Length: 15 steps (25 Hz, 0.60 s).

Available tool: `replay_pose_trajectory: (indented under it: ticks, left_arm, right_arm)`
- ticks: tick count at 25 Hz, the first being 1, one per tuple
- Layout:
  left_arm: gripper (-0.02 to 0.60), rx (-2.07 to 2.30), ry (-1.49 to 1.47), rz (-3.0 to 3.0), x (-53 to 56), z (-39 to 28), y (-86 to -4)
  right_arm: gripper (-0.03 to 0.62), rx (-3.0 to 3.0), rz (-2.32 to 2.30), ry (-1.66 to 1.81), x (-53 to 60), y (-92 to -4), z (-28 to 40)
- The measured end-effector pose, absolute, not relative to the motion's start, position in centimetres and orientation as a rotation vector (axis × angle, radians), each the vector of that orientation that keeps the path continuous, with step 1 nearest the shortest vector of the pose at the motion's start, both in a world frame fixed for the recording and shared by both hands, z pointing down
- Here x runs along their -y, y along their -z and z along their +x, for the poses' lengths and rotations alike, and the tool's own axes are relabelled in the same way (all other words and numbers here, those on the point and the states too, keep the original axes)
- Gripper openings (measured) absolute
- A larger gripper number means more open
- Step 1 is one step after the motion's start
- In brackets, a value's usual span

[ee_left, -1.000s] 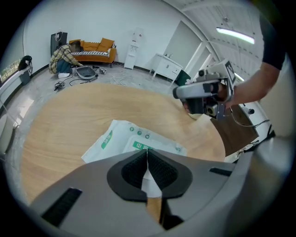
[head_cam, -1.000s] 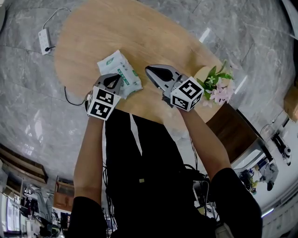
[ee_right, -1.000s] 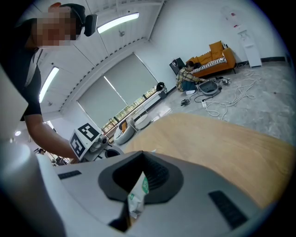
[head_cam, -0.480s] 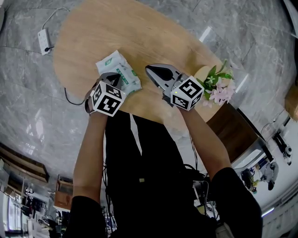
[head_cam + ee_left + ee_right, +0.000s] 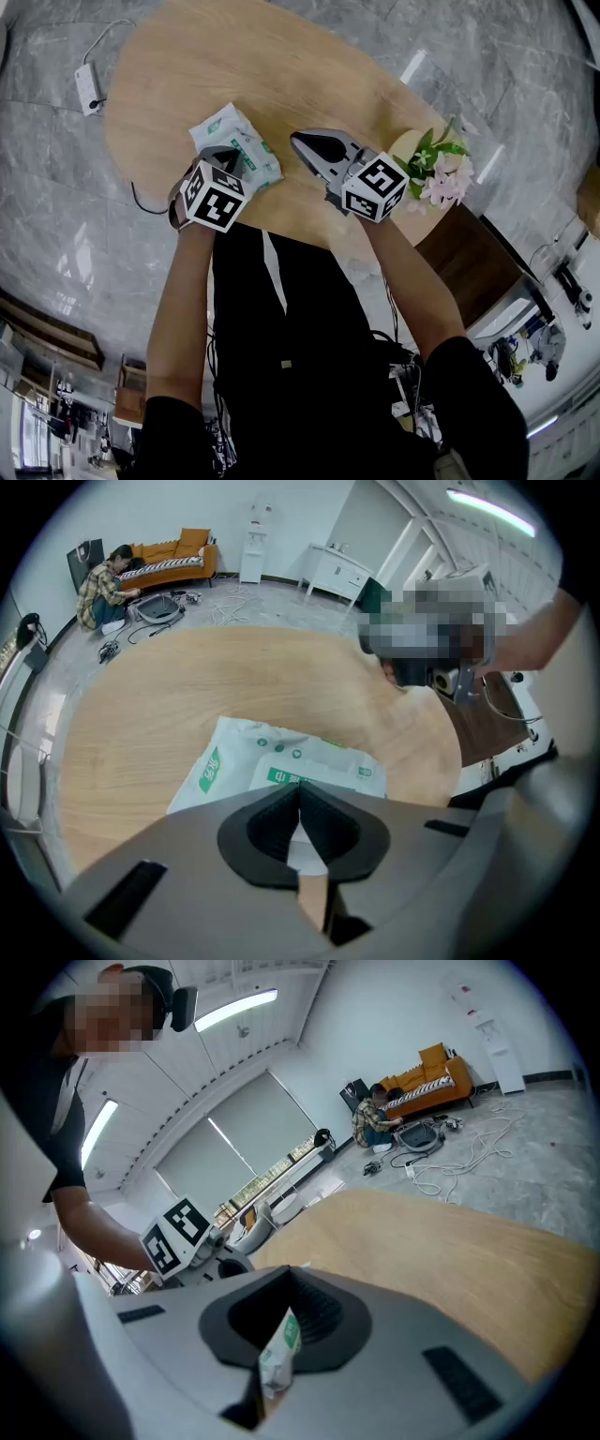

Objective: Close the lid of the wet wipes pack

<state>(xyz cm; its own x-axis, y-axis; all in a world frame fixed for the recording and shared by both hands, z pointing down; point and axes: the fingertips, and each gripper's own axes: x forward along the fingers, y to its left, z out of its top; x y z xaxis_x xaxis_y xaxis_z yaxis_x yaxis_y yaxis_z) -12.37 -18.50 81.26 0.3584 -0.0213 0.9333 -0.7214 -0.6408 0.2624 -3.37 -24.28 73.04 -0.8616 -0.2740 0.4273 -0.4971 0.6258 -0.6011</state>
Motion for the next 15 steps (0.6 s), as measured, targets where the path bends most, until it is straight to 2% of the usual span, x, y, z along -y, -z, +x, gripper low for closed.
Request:
replay_pose_trajectory:
  ticks: [15]
  left_arm:
    - [0.017,0.644,-1.295,1.993,17.6,-11.1,-81.0]
  right_arm:
    - [0.011,2.547,0.630,-1.081,23.4,-73.3,-3.3]
